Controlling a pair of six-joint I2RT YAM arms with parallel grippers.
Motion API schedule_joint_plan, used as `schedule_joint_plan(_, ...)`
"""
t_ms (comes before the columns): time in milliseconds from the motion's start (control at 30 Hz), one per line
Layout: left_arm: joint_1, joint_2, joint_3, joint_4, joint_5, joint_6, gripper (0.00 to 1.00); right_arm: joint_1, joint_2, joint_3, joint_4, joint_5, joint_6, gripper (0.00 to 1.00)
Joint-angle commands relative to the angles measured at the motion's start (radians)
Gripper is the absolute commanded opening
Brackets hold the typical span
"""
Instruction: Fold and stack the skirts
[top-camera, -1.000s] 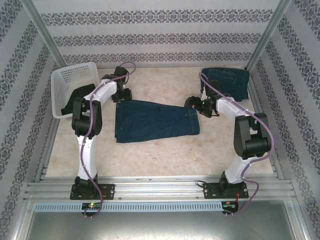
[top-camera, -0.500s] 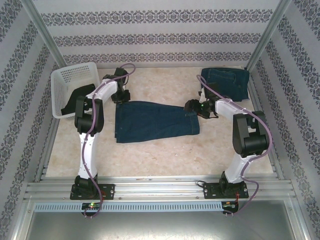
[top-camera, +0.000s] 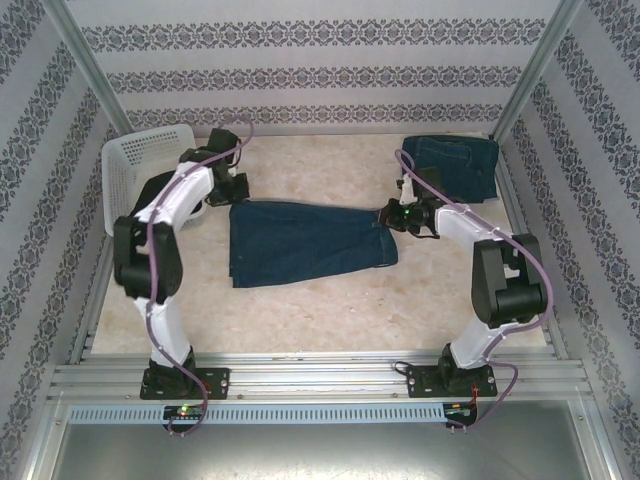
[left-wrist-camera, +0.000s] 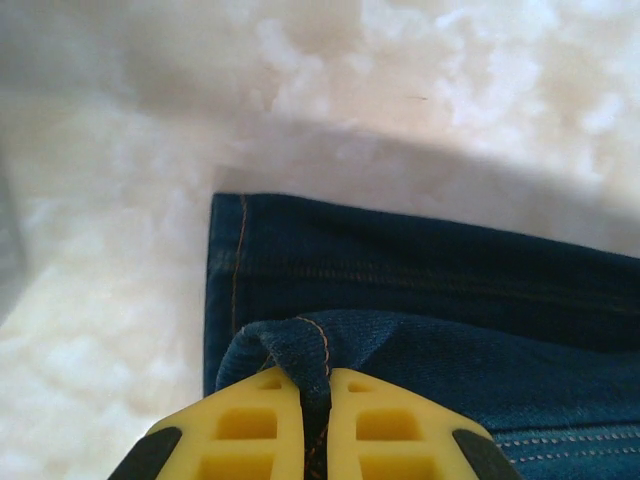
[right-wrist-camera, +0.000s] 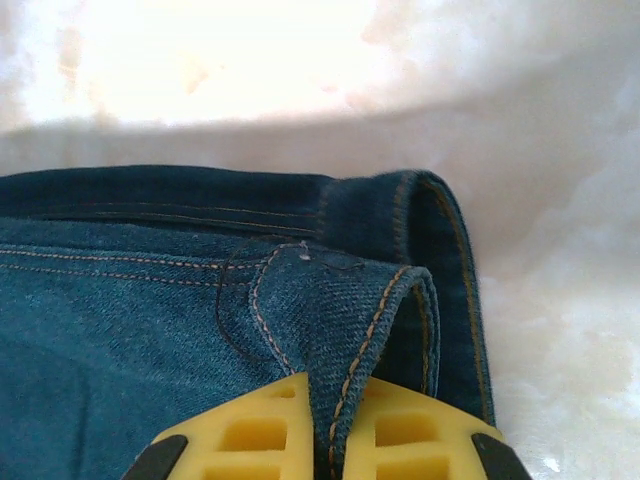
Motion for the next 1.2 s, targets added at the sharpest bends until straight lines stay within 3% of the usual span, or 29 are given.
schedule_joint_plan(0, 0.017, -0.099, -0.099, -0.048, -0.008, -0.061, 0.00, 0.002, -0.023, -0.002, 0.022, -0.057, -0.046, 0.00)
schedule_joint_plan(167, 0.022, -0.127, -0.150, -0.046, -0.047, -0.078, 0.00, 0.003, 0.042, 0.065, -0.007, -0.077, -0.064, 0.00)
schedule_joint_plan(533, 0.044, 0.202, 0.127, 0.001, -0.102, -0.019, 0.04, 0.019, 0.187, 0.181, -0.046, 0.039, -0.008, 0.04)
schedule_joint_plan(600, 0.044, 0.250, 0.174, -0.007, -0.101, -0.013, 0.13, 0.020, 0.193, 0.192, -0.059, 0.066, 0.005, 0.16)
schedule_joint_plan(633, 0.044, 0.263, 0.194, -0.020, -0.101, -0.014, 0.25, 0.023, 0.187, 0.194, -0.067, 0.081, 0.012, 0.26)
schedule_joint_plan(700, 0.042, 0.252, 0.211, -0.044, -0.071, -0.012, 0.65, 0.032, 0.144, 0.191, -0.107, 0.167, 0.033, 0.44)
schedule_joint_plan(800, 0.029, 0.129, 0.135, -0.010, -0.033, -0.029, 0.98, 0.056, 0.044, 0.164, -0.171, 0.296, 0.071, 0.93)
schedule_joint_plan(833, 0.025, 0.086, 0.103, 0.003, -0.029, -0.047, 1.00, 0.065, 0.015, 0.152, -0.184, 0.314, 0.087, 0.98)
schedule_joint_plan(967, -0.024, -0.109, -0.101, 0.109, 0.067, -0.157, 1.00, 0.125, -0.089, 0.110, -0.260, 0.298, 0.194, 0.98)
schedule_joint_plan(1167, -0.124, -0.213, -0.386, 0.380, 0.354, -0.395, 1.00, 0.209, -0.042, 0.046, -0.010, -0.090, 0.380, 0.96)
